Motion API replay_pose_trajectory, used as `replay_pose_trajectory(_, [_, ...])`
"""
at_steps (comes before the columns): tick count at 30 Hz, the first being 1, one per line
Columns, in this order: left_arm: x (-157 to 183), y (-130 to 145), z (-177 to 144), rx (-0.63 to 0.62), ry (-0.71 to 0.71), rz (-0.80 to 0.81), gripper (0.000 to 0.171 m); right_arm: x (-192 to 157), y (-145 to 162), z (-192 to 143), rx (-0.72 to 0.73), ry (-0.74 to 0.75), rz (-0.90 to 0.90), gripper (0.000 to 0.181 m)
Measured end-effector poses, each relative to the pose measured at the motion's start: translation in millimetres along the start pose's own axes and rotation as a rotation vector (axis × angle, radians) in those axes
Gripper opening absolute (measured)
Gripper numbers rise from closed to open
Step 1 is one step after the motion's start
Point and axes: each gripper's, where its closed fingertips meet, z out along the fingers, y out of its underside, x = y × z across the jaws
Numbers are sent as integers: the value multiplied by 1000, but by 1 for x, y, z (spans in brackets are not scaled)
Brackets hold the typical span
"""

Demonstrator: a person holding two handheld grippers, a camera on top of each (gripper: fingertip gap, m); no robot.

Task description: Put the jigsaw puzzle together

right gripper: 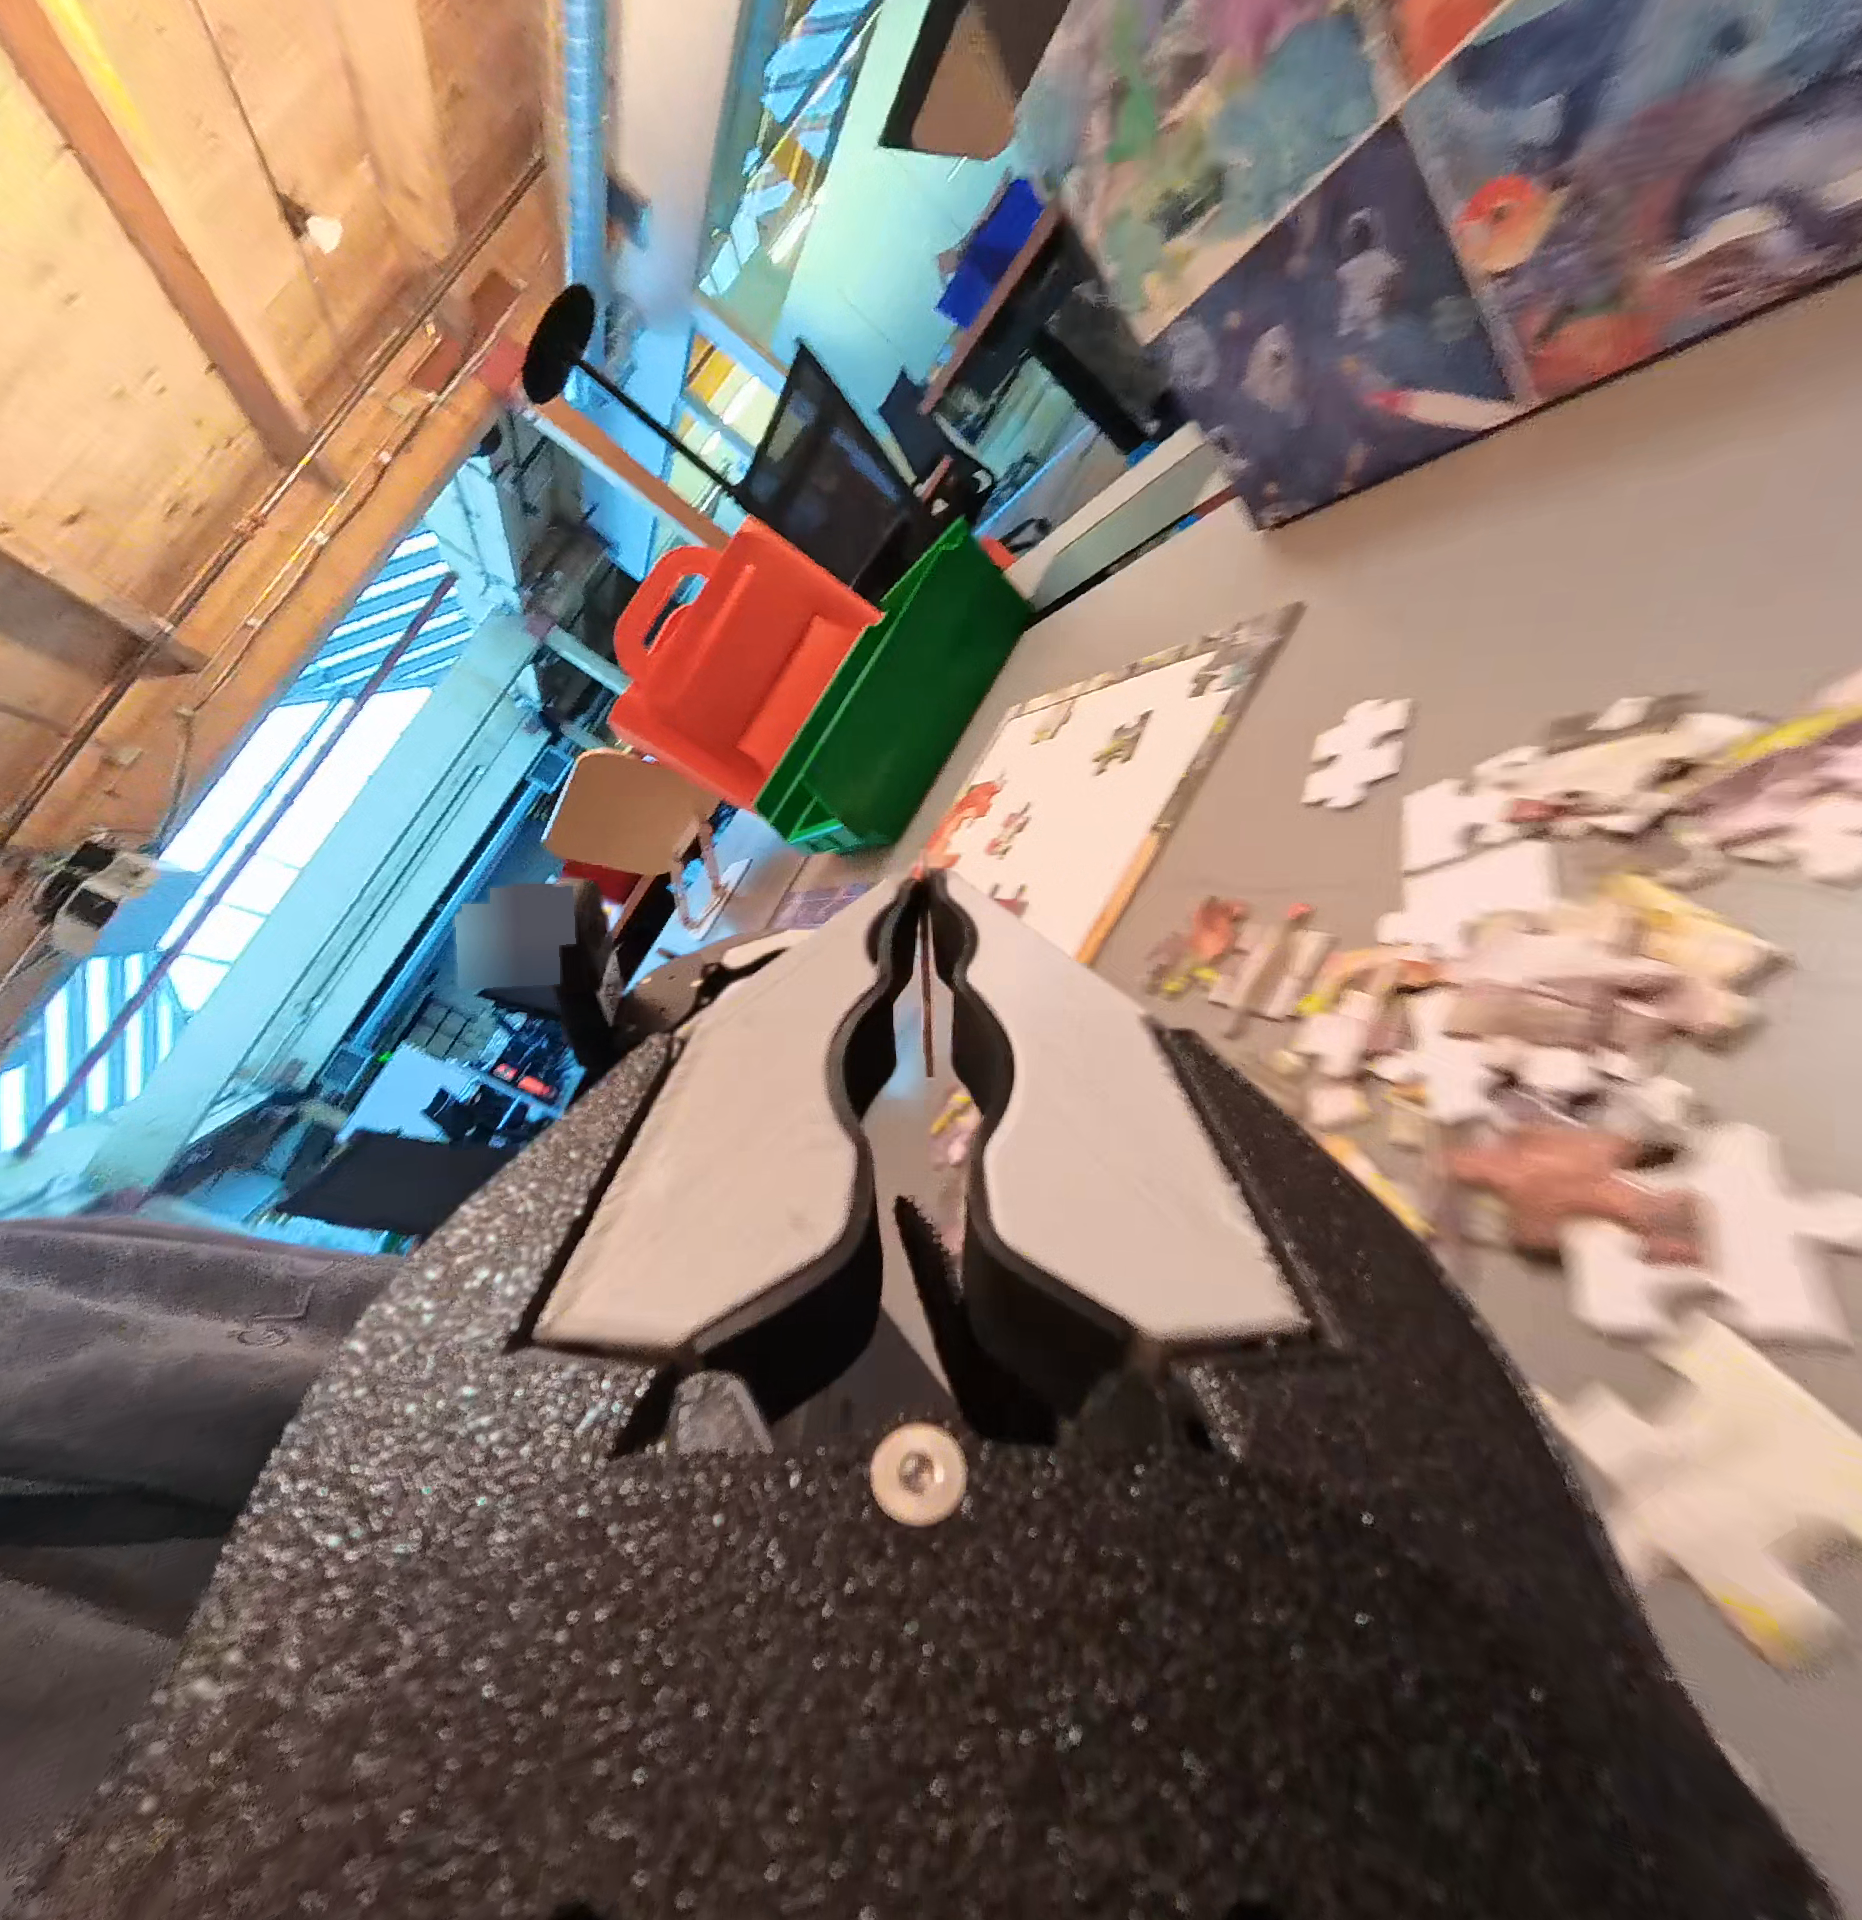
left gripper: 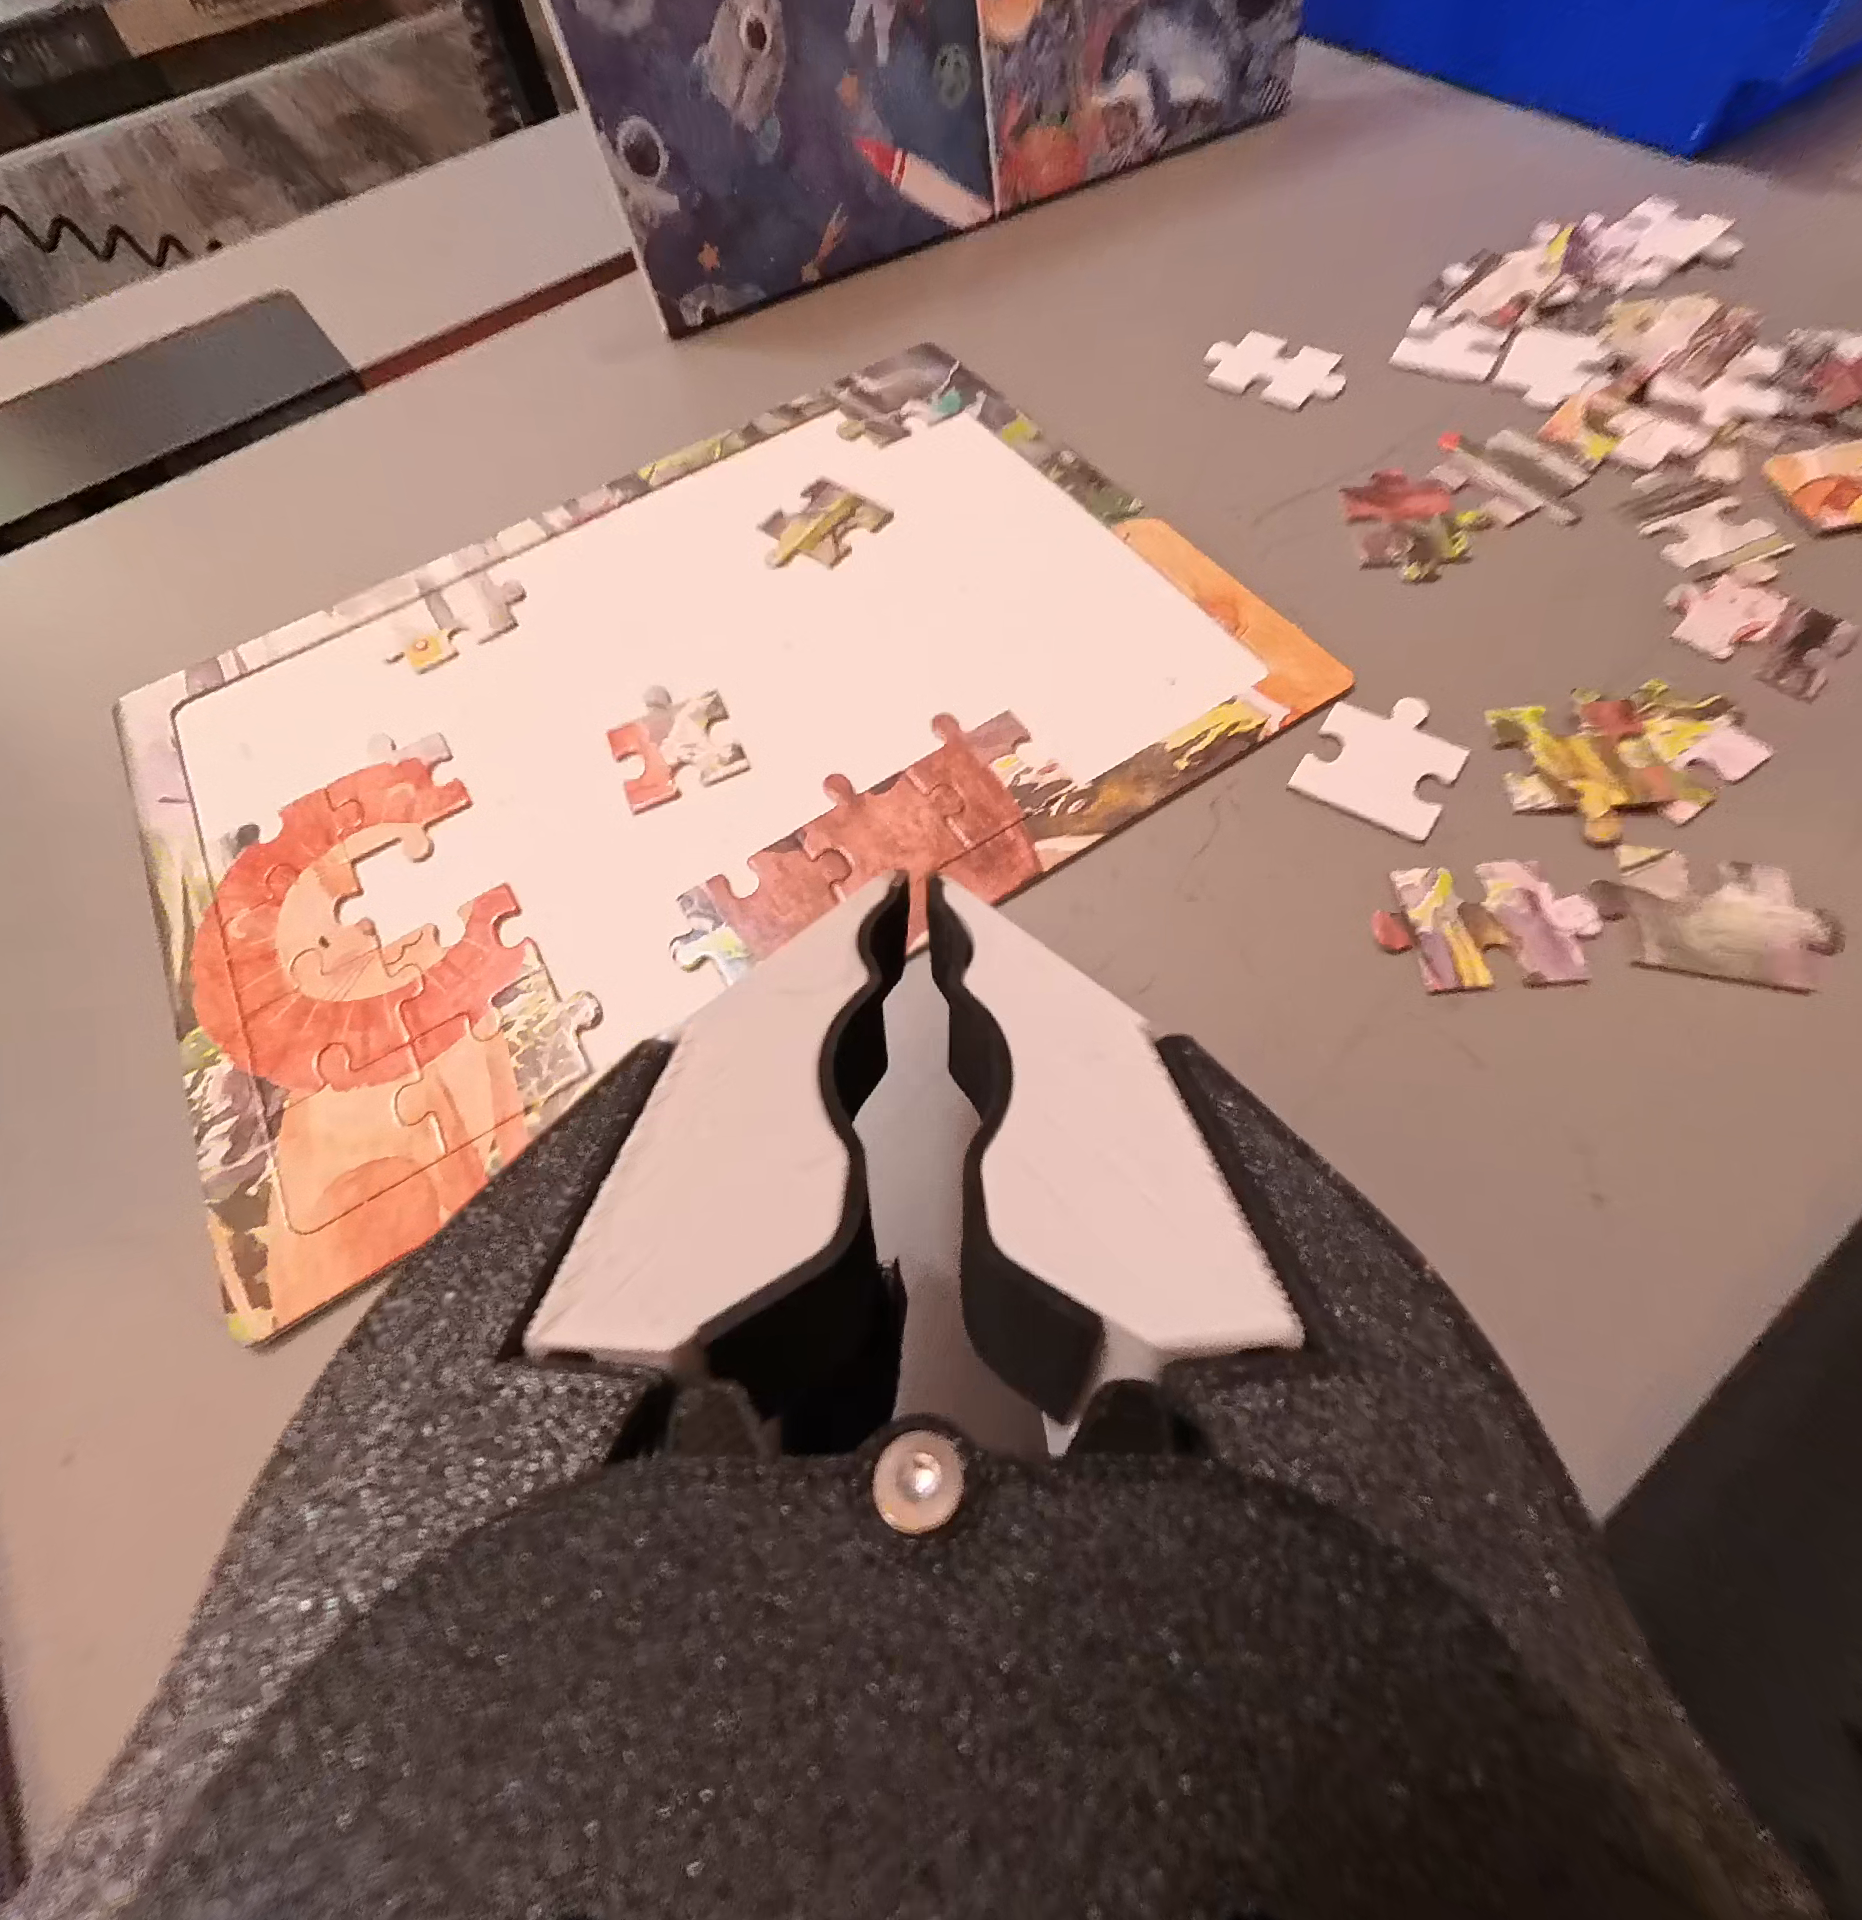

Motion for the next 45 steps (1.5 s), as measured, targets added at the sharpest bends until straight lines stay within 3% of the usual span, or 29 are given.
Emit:
replay_pose_trajectory(3, [16, -18, -8, 100, 101, -34, 7, -36, 13, 55, -35, -106, 25, 1])
replay_pose_trajectory(6, [45, -39, -24, 217, 246, -11, 24, -71, 40, 125, -138, -190, 39, 1])
replay_pose_trajectory(9, [50, -45, -30, 273, 192, 89, 24, -91, 61, 182, -177, -243, 35, 1])
replay_pose_trajectory(12, [33, -48, -32, 287, 143, 25, 24, -100, 77, 217, -203, -284, 57, 1])
replay_pose_trajectory(15, [26, -51, -37, 308, 176, -53, 24, -103, 90, 234, -206, -299, 68, 1])
replay_pose_trajectory(18, [12, -53, -40, 331, 93, -50, 23, -97, 104, 241, -228, -278, 50, 1])
replay_pose_trajectory(22, [2, -47, -37, 296, 48, -61, 10, -88, 110, 242, -239, -254, 30, 2])
replay_pose_trajectory(28, [-10, -38, -34, 248, -34, 14, 7, -79, 121, 237, -340, -231, -44, 1])
replay_pose_trajectory(32, [-25, -27, -27, 179, -84, 1, 17, -73, 117, 244, -372, -207, -39, 2])
replay_pose_trajectory(35, [-79, -9, -24, 77, -234, -19, 22, -69, 93, 265, -383, -173, 19, 1])
replay_pose_trajectory(38, [-163, 27, -31, -78, -473, -230, 14, -54, 86, 303, -489, -94, -84, 2])
replay_pose_trajectory(41, [-176, 57, -17, -182, -359, -438, 0, -19, 99, 345, -567, 43, -173, 2])
replay_pose_trajectory(45, [-166, 67, -14, -228, -313, -411, 0, 0, 127, 373, -563, 81, -44, 1])
